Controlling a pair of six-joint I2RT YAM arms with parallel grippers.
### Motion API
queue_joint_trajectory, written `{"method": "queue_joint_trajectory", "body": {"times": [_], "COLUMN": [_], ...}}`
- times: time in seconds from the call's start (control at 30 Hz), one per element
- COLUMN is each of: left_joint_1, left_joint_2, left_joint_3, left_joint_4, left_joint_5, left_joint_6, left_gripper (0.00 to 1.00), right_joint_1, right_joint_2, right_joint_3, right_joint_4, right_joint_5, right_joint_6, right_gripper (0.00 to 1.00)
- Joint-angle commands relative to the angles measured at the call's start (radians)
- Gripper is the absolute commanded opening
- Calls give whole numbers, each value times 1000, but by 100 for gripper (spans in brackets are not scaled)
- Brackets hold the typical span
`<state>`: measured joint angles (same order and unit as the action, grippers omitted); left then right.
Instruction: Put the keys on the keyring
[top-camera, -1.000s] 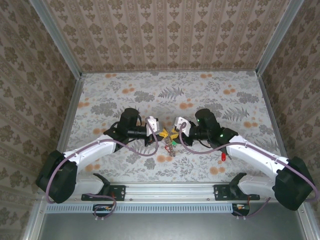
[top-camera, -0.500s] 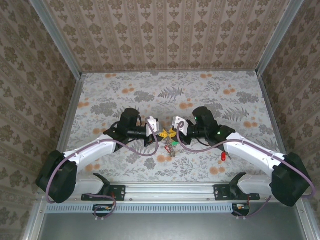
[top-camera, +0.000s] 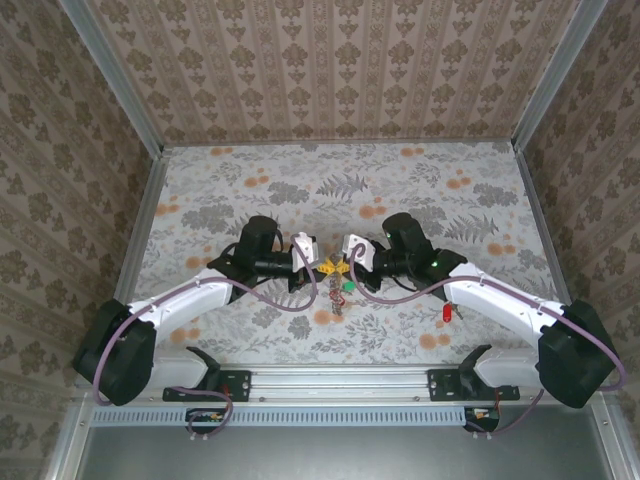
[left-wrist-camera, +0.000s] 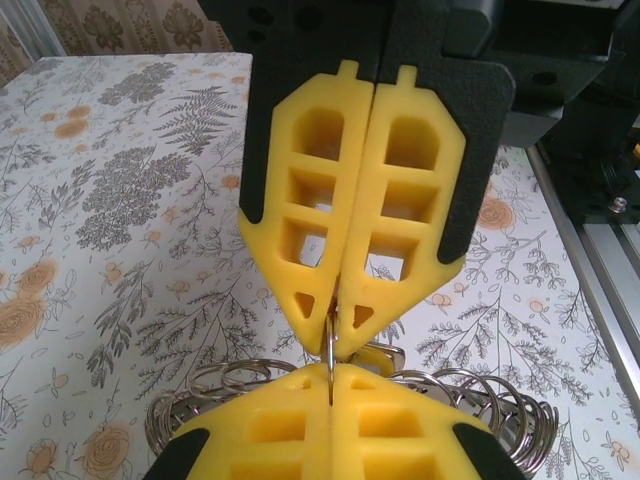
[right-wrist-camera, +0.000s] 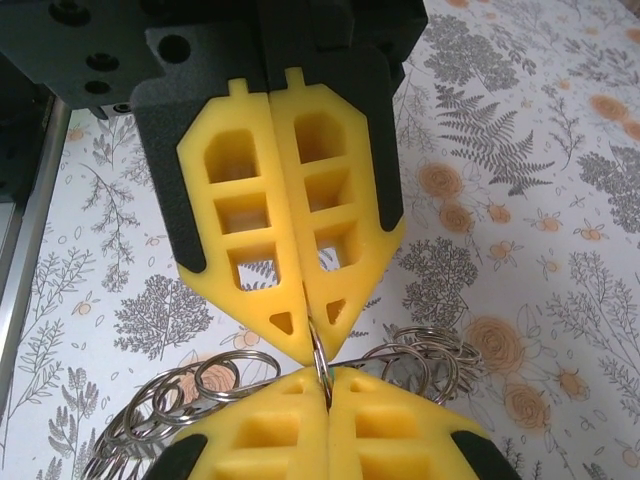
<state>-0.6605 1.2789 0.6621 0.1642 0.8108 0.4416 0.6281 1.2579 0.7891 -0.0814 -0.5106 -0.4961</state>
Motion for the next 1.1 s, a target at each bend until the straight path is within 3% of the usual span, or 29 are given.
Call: {"method": "queue_joint_trajectory", "body": {"times": [0.0, 0.1, 0.3, 0.73, 1.07], "left_joint_1": [-4, -5, -14, -28, -31], "left_joint_2": [-6, -4, 7, 28, 50], "left_joint_3": [36, 53, 93, 140, 157], "left_joint_4": [-41, -82, -155, -207, -205], "left_joint_5": [30, 6, -25, -35, -34], "left_joint_6": [47, 70, 117, 152, 158], "left_gripper": [10, 18, 20, 20, 14], "right_joint_1": [-7, -4, 0, 5, 7], "right_joint_2": [6, 2, 5, 14, 20], "right_joint_3": [54, 63, 93, 127, 139], "right_joint_4": [-56, -69, -113, -152, -158], "right_joint_5": [-5, -5, -4, -4, -12], "right_joint_6": [-19, -22, -20, -13, -9], "right_gripper": [0, 1, 2, 4, 5]}}
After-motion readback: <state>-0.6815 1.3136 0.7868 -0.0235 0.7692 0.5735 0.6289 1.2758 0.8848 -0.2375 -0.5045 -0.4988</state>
